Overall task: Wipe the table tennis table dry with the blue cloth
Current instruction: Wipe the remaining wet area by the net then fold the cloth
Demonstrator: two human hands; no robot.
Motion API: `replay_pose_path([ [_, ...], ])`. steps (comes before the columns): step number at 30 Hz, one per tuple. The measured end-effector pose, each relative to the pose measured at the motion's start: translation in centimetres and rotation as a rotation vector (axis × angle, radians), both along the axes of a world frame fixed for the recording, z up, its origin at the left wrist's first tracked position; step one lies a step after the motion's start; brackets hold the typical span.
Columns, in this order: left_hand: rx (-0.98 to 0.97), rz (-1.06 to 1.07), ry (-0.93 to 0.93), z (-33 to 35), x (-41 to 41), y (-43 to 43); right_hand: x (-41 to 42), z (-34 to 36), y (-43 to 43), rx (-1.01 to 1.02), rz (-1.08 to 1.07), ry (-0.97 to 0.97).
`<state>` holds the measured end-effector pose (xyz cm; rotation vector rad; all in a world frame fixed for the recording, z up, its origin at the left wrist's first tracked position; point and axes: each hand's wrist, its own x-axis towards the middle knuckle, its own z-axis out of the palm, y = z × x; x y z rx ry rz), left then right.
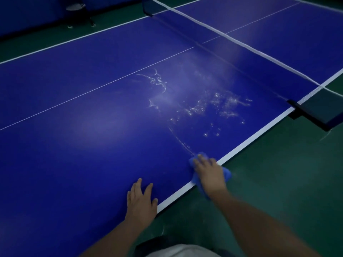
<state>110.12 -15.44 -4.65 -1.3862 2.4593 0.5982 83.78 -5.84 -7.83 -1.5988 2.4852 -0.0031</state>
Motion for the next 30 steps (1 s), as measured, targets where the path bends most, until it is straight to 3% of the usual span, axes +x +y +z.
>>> replay_pose_path([
  [4,-0.012,-0.031,0.020,-0.3,-0.5,-0.5,-7.5,4.0,2.3,-0.066,-0.373,0.091],
  [8,-0.001,-0.033,0.061,-0.8,-1.9,-1.0,-5.7,3.8,-1.2,-0.033,-0.164,0.130],
  [14,0.039,0.049,0.149,-1.4,-2.0,-1.3,10.7,1.9,-4.5,0.179,0.148,-0.170],
  [17,0.086,0.013,0.173,-1.2,-0.9,-1.9,9.3,0.4,-3.1,0.205,0.164,-0.117],
  [23,0.082,0.043,0.154,0.3,1.2,-2.2,-1.9,4.7,-2.5,0.181,-0.288,0.024],
  [27,0.069,0.070,0.120,0.9,1.9,-2.3,3.7,4.9,-6.5,0.009,-0.071,-0.050],
  [30,0.127,0.180,0.191,1.0,1.9,-2.8,11.4,3.5,-9.0,0.065,0.206,-0.131],
])
